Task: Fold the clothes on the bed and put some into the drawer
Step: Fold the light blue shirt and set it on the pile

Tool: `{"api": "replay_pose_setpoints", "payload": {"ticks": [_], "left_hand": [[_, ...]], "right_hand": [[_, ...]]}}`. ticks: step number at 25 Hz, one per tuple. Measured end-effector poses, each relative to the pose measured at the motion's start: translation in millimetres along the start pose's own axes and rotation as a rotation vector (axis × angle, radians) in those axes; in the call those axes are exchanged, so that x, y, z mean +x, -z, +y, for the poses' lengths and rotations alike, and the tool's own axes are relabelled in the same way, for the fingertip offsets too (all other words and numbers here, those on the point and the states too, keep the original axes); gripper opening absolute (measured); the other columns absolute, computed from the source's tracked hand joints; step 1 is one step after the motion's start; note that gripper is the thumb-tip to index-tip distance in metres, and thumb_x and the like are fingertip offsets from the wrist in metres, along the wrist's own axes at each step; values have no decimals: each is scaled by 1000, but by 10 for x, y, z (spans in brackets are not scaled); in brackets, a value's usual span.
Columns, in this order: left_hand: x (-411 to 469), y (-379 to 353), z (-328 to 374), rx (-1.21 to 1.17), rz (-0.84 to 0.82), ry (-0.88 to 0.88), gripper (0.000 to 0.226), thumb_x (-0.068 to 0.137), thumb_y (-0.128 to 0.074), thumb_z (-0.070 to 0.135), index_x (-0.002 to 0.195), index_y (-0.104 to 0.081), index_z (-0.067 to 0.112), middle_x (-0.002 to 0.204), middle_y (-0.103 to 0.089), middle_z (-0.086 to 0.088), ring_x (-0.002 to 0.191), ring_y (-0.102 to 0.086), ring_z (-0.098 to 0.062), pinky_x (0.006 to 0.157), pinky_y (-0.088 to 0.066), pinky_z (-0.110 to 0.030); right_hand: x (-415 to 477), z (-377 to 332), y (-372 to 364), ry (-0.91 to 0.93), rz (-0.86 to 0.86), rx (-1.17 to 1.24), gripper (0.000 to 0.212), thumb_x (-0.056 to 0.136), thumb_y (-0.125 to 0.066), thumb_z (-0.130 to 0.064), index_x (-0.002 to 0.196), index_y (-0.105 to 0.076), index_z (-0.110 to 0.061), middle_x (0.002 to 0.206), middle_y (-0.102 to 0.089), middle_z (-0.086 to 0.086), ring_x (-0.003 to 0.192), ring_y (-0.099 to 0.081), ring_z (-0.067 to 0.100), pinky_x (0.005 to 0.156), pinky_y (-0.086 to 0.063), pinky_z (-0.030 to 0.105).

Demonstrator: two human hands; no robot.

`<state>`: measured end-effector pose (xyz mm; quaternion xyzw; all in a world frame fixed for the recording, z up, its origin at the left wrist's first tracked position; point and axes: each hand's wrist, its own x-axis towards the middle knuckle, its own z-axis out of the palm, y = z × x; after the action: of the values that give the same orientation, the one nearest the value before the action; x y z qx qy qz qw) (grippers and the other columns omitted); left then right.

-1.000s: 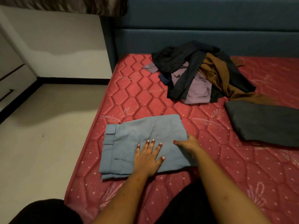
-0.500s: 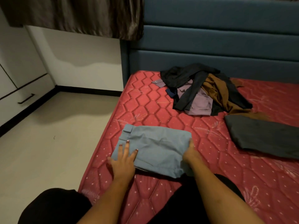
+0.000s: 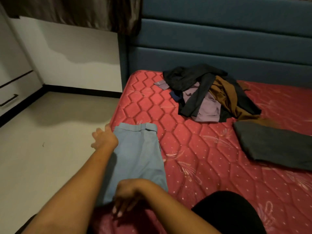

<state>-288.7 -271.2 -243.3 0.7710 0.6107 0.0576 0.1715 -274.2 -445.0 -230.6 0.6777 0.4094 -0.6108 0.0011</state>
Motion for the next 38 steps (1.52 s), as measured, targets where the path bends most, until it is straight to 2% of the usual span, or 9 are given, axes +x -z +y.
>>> {"api": "replay_pose_setpoints", "payload": {"ticks": [4,8,12,16,21,27,31,34,38], "left_hand": [[-57,-324,-371,-416,-211,126,69,87,-61,32,146,-29,17,139,-47,-22,123,-48,-41,104,-40,-45],[-172,-562,-481,-342,-213,185,86,75,-71,52,143,-35,12,142,-42,-17,129,-41,-38,107,-36,-45],[24,-588,-491,-634,-277,214,101,61,-86,39,142,-32,12,138,-49,-16,121,-52,-36,102,-44,-47],[71,-543,-482,-683,-397,168,121,63,-86,8,152,-5,24,147,-38,-12,128,-44,-35,105,-41,-46],[-114,-297,-333,-807,-519,55,99,78,-71,-5,152,-15,30,142,-42,-4,119,-49,-27,73,-48,-27],[-490,93,264,-884,-561,-164,84,85,-63,-6,149,-23,32,135,-49,-3,106,-56,-21,68,-50,-25],[-757,349,1023,-918,-564,-327,62,89,-61,-1,136,-39,33,119,-60,2,98,-60,-16,78,-52,-28],[-885,381,1753,-796,-397,-559,55,92,-61,11,139,-38,29,135,-53,-2,123,-50,-21,106,-40,-38],[-1332,167,2800,-425,62,-610,67,93,-54,35,150,-19,38,156,-25,3,140,-26,-28,111,-19,-54]], "right_hand": [[285,22,455,158,345,268,30,93,-45,0,117,-62,1,109,-68,22,48,-61,3,55,-50,20],[417,612,1012,-134,1018,293,51,86,-60,-32,132,-50,-12,134,-49,13,122,-49,33,99,-42,36],[754,906,1145,-120,933,675,90,43,-75,-65,118,-62,-18,125,-59,8,109,-61,29,93,-52,42],[788,633,1132,241,785,1017,32,67,-86,-20,94,-70,-17,101,-73,5,93,-69,24,79,-57,35],[593,532,1101,265,502,1223,42,79,-76,-25,116,-66,-9,104,-72,10,88,-69,23,63,-55,28],[10,894,1046,500,226,1436,56,83,-70,-43,124,-63,-7,124,-63,20,115,-61,33,106,-42,47],[-511,1296,1163,626,273,1425,67,74,-75,-49,126,-63,-8,127,-61,20,120,-57,35,109,-38,49],[-952,1696,1397,738,444,1458,64,80,-69,-47,128,-60,-6,126,-62,20,120,-56,35,109,-38,49],[-1494,2079,1804,867,612,1518,61,94,-47,-52,131,-57,-5,128,-60,19,120,-57,29,111,-37,43]]}}
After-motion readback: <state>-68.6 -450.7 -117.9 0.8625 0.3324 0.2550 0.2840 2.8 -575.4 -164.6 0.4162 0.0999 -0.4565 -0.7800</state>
